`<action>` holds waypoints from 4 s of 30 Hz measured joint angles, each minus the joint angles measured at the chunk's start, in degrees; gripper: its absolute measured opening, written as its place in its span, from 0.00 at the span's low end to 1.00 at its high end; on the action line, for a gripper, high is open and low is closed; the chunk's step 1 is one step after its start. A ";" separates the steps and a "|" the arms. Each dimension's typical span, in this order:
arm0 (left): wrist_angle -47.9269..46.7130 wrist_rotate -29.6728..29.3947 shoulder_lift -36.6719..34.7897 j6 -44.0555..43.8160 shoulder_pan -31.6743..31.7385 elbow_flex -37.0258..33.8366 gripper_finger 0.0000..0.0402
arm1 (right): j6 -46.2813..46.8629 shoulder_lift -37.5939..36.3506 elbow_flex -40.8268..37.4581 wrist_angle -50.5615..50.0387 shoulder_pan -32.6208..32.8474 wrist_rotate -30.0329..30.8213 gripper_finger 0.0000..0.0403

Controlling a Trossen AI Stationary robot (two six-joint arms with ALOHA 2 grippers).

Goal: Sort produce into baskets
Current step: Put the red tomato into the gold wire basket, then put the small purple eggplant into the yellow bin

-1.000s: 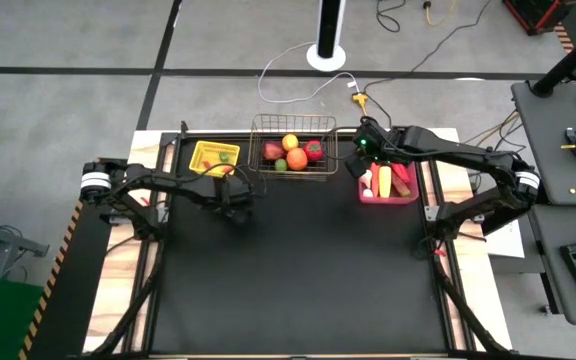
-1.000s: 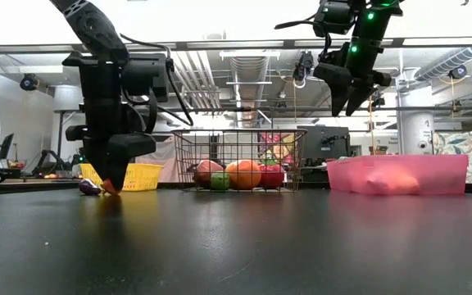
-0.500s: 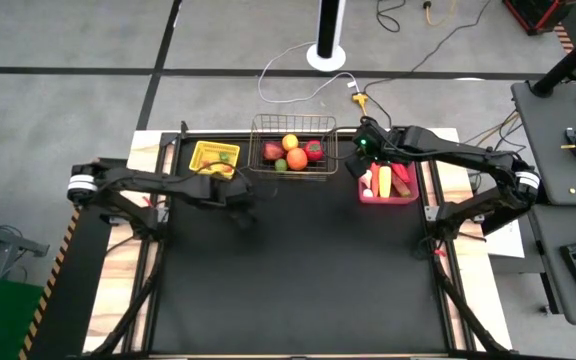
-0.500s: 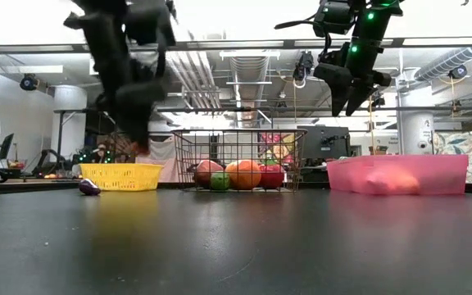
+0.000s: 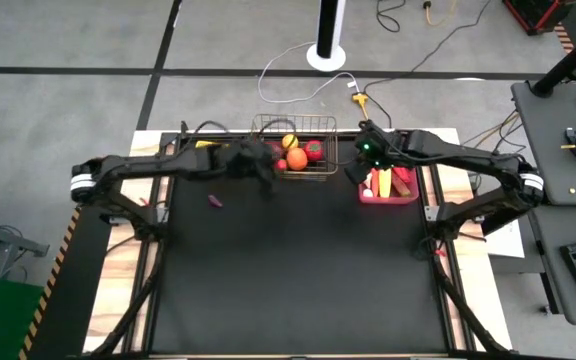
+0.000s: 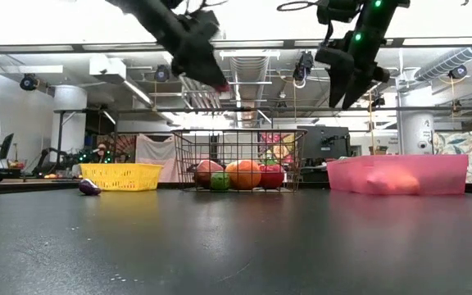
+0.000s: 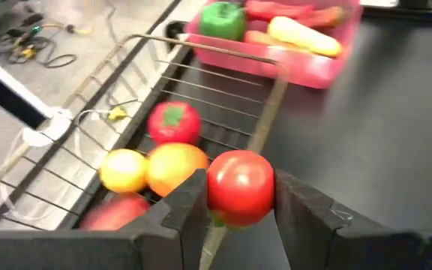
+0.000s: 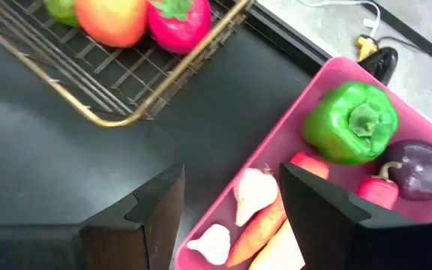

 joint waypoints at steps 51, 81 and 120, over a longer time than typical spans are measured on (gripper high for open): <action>-7.10 3.04 30.62 0.24 16.57 20.50 0.39 | 0.48 -4.98 0.00 0.49 2.01 0.67 0.52; -19.49 2.79 9.02 0.43 5.00 13.42 0.48 | 0.48 -4.93 -0.63 0.58 1.99 0.69 0.52; -23.19 -11.57 -13.60 -66.61 -7.81 -32.18 0.48 | 0.28 -4.93 -0.96 4.38 1.99 0.34 0.52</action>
